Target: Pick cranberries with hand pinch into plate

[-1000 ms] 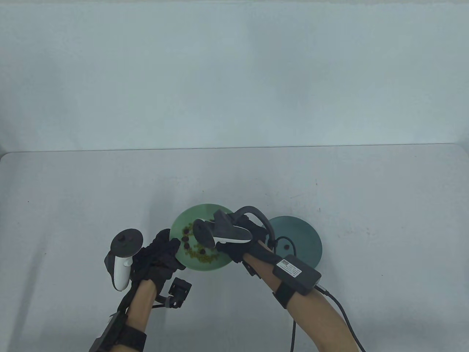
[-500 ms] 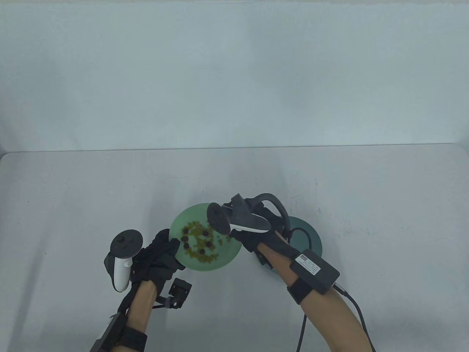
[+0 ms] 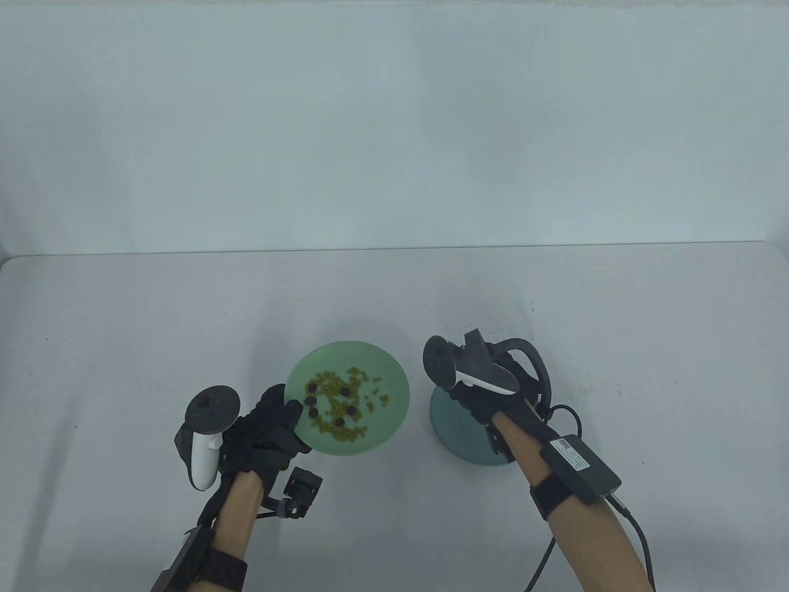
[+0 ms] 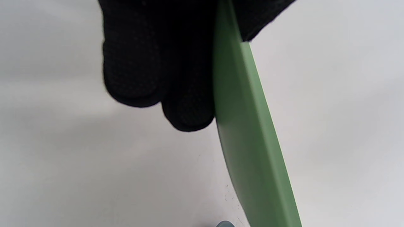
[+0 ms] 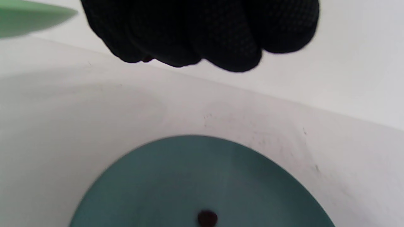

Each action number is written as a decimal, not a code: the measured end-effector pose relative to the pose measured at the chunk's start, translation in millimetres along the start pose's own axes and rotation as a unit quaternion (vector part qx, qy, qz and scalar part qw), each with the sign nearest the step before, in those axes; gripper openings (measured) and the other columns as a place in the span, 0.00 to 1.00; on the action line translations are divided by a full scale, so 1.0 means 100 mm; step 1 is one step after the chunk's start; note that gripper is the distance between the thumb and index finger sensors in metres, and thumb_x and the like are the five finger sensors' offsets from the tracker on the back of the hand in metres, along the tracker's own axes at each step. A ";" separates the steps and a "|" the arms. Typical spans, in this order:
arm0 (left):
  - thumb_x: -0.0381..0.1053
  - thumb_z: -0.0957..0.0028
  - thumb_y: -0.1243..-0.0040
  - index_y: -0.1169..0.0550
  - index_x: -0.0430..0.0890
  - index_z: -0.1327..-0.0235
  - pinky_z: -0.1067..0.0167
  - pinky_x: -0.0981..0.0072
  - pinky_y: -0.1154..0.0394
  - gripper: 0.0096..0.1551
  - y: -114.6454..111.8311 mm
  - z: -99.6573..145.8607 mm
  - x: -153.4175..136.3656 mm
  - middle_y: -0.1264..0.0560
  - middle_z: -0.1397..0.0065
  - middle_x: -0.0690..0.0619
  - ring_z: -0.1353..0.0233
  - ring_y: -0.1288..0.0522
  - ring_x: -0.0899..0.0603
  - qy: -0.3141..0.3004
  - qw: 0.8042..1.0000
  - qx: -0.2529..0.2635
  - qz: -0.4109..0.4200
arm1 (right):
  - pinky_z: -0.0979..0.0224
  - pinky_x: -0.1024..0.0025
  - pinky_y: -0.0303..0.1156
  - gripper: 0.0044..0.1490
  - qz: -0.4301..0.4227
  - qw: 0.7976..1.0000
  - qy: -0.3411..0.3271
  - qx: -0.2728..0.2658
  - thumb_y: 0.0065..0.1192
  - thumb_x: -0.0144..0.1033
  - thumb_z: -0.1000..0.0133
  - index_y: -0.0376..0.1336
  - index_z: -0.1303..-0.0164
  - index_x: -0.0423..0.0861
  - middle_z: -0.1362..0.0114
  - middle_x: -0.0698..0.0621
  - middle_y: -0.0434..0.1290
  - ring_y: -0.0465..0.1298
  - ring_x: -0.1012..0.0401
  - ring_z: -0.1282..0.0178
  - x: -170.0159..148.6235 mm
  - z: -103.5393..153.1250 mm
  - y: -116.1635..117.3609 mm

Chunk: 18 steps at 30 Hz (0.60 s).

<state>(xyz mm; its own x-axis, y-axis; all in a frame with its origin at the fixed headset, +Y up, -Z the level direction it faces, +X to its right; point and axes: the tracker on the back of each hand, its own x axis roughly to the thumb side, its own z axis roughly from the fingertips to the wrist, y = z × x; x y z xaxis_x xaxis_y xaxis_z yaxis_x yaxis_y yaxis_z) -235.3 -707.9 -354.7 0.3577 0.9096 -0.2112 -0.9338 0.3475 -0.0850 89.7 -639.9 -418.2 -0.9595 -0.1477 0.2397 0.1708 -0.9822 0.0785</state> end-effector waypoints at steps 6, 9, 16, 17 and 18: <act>0.43 0.37 0.47 0.40 0.31 0.24 0.50 0.60 0.13 0.33 0.01 0.00 0.00 0.24 0.38 0.40 0.52 0.10 0.47 0.000 1.000 0.001 -0.001 | 0.51 0.67 0.80 0.31 -0.011 0.999 0.027 0.045 0.65 0.51 0.44 0.71 0.37 0.45 0.61 0.62 0.79 0.81 0.67 0.63 -0.12 -0.10 0.38; 0.43 0.38 0.47 0.40 0.31 0.24 0.51 0.61 0.13 0.33 0.00 0.00 0.00 0.24 0.38 0.40 0.52 0.10 0.47 0.000 1.000 -0.001 -0.002 | 0.51 0.67 0.80 0.30 -0.017 0.997 0.035 0.061 0.65 0.51 0.44 0.71 0.37 0.46 0.61 0.62 0.79 0.81 0.67 0.63 -0.14 -0.14 0.51; 0.43 0.38 0.47 0.40 0.31 0.24 0.51 0.61 0.13 0.33 0.00 0.00 -0.01 0.24 0.38 0.40 0.52 0.10 0.48 0.001 1.000 -0.002 -0.003 | 0.51 0.67 0.80 0.30 -0.029 0.995 0.046 0.089 0.65 0.51 0.44 0.71 0.37 0.46 0.61 0.61 0.79 0.81 0.67 0.63 -0.15 -0.22 0.75; 0.43 0.38 0.47 0.40 0.31 0.24 0.51 0.61 0.13 0.33 0.00 0.00 -0.01 0.24 0.38 0.40 0.52 0.10 0.48 0.001 1.000 -0.003 -0.004 | 0.51 0.67 0.80 0.30 -0.030 0.994 0.047 0.092 0.65 0.51 0.44 0.71 0.37 0.46 0.61 0.61 0.79 0.81 0.67 0.63 -0.15 -0.22 0.77; 0.43 0.38 0.47 0.40 0.31 0.24 0.51 0.61 0.13 0.33 -0.01 0.00 -0.01 0.24 0.38 0.40 0.52 0.10 0.48 0.001 1.000 -0.003 -0.004 | 0.51 0.67 0.80 0.30 -0.032 0.994 0.049 0.095 0.65 0.51 0.44 0.71 0.37 0.46 0.61 0.61 0.79 0.81 0.67 0.63 -0.16 -0.24 0.80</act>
<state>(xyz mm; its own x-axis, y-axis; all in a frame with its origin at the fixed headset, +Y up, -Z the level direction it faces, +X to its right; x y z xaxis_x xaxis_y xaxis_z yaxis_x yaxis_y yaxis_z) -235.1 -709.0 -354.6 0.3656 0.9060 -0.2134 -0.9307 0.3538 -0.0926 113.4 -719.1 -438.5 -0.9854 -0.1058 0.1334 0.1393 -0.9515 0.2743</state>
